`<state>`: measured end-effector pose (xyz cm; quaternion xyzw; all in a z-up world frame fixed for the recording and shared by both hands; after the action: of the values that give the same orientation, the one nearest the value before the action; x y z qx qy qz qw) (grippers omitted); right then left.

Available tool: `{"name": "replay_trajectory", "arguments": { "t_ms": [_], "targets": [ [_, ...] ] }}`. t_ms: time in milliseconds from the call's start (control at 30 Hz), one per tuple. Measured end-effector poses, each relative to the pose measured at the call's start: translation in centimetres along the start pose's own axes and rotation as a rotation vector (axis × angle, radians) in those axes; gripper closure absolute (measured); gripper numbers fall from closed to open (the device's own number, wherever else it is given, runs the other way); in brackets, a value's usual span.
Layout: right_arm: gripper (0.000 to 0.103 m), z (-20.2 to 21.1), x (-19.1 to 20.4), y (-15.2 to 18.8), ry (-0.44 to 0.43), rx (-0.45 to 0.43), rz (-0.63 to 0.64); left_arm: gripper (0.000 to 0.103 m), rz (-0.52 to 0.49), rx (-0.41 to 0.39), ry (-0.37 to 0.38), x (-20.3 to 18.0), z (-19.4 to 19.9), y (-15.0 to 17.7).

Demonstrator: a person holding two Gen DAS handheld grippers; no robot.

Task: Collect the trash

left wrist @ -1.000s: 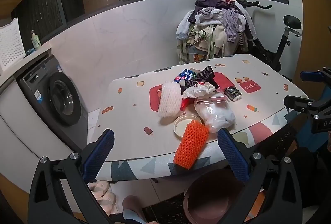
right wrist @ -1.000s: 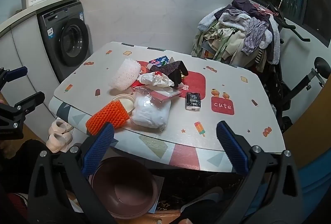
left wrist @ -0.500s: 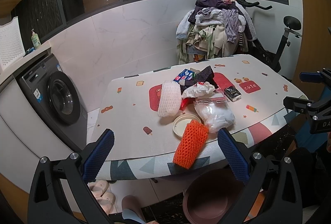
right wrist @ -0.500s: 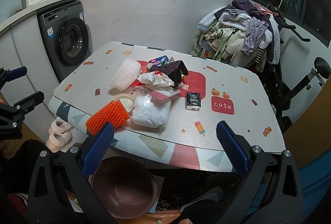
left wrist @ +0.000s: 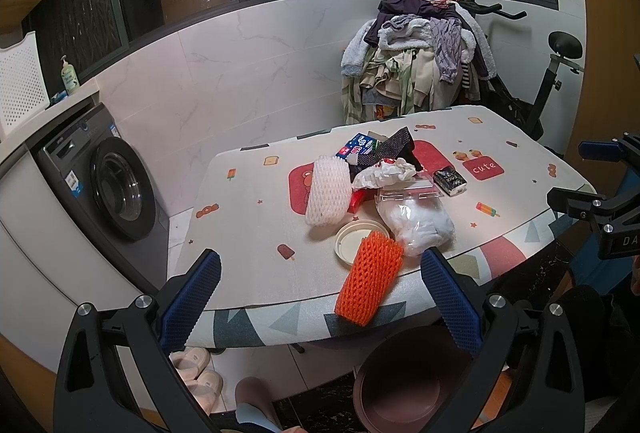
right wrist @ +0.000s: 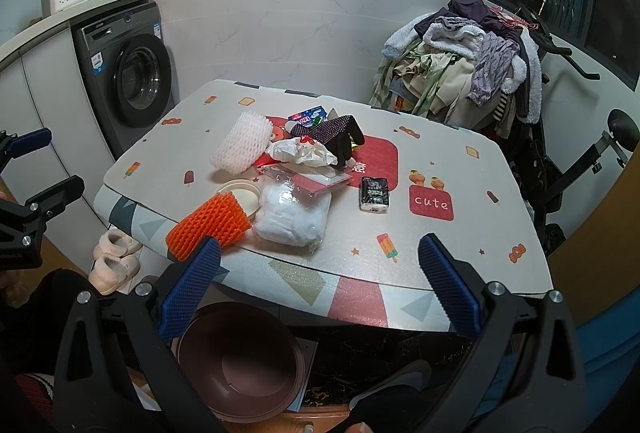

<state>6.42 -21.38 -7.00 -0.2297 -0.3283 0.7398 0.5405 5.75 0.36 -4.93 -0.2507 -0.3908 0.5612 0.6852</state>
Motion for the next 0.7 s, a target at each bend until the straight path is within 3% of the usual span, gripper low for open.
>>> {"name": "replay_trajectory", "arguments": {
  "t_ms": [433, 600, 700],
  "targets": [
    [0.006, -0.3, 0.0, 0.1, 0.0, 0.003, -0.001, 0.005, 0.002, 0.002, 0.007, 0.0, 0.0, 0.0],
    [0.006, -0.6, -0.1, 0.2, -0.003, 0.004, -0.012, 0.005, 0.019, 0.037, 0.052, -0.8, -1.0, 0.6],
    [0.006, -1.1, -0.4, 0.6, 0.008, -0.009, -0.029, 0.005, 0.07, 0.072, 0.129, -0.9, -0.8, 0.7]
  ]
}}
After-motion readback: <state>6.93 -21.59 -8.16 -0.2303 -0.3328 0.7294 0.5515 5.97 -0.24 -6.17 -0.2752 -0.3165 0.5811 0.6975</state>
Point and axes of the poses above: each gripper's, at about its wrist camera, not at the fingertips, and z roughly against the way its jaws point, x to its left, y to its underside, the point moved 7 cm from there along -z, roughly the way its jaws point, and after that the axes turned 6 degrees about -y, right-handed, at the moved point
